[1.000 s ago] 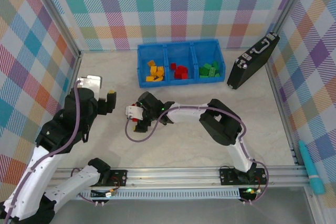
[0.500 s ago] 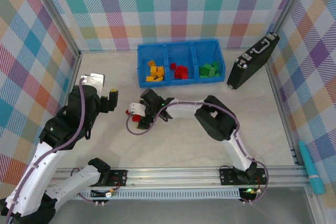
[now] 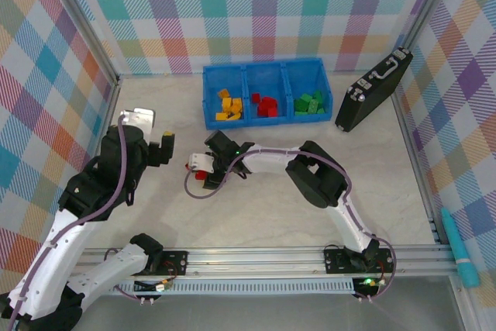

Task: Sort the legos into containers by color
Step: Pick up the lego from the center of the table, then place the lego in the container.

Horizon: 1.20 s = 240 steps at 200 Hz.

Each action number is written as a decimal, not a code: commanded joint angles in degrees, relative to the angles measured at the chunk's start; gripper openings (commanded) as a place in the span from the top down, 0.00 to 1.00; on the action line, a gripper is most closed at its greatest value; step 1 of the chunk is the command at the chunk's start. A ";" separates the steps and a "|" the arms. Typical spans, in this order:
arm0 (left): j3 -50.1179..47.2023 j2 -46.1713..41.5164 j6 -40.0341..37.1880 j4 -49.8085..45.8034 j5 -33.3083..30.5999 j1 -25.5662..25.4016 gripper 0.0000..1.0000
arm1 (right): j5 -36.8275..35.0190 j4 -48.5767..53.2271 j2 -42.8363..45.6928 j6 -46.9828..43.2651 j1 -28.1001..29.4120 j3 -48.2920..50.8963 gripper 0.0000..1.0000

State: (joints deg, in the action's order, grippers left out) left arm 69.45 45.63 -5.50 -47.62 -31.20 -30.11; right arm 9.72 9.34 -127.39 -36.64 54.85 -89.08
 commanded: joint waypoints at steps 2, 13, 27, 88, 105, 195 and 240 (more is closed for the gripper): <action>-0.23 -0.84 -0.92 2.02 -1.25 0.84 0.05 | 0.68 4.94 -1.64 -1.48 0.31 -1.61 0.39; -0.28 -0.89 -0.92 2.09 -1.06 0.84 0.05 | 0.57 5.52 -1.66 -1.66 0.34 -1.69 0.46; -0.37 -1.09 -0.91 2.34 -0.88 0.84 0.05 | 0.39 6.33 -1.59 -1.89 0.30 -1.71 0.52; 0.07 -1.59 -1.13 1.99 -0.96 0.84 0.04 | -3.74 4.10 6.11 0.64 -2.13 4.02 0.70; 0.14 -1.60 -1.35 2.04 -0.71 0.84 0.04 | -4.46 4.82 9.69 3.12 -5.39 4.77 0.71; 3.34 -0.65 -0.57 1.06 -0.80 0.81 0.02 | -15.96 -9.14 12.01 11.36 -23.08 -0.61 0.72; 4.90 2.51 1.46 -2.71 2.19 0.84 0.01 | -19.74 -6.91 3.19 13.28 -26.18 -11.28 0.69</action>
State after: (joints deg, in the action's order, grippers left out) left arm 73.03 46.72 -5.48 -46.89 -30.70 -29.80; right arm -7.44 3.01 -120.05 -25.45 28.95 -96.33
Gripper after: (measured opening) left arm 0.986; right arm 0.328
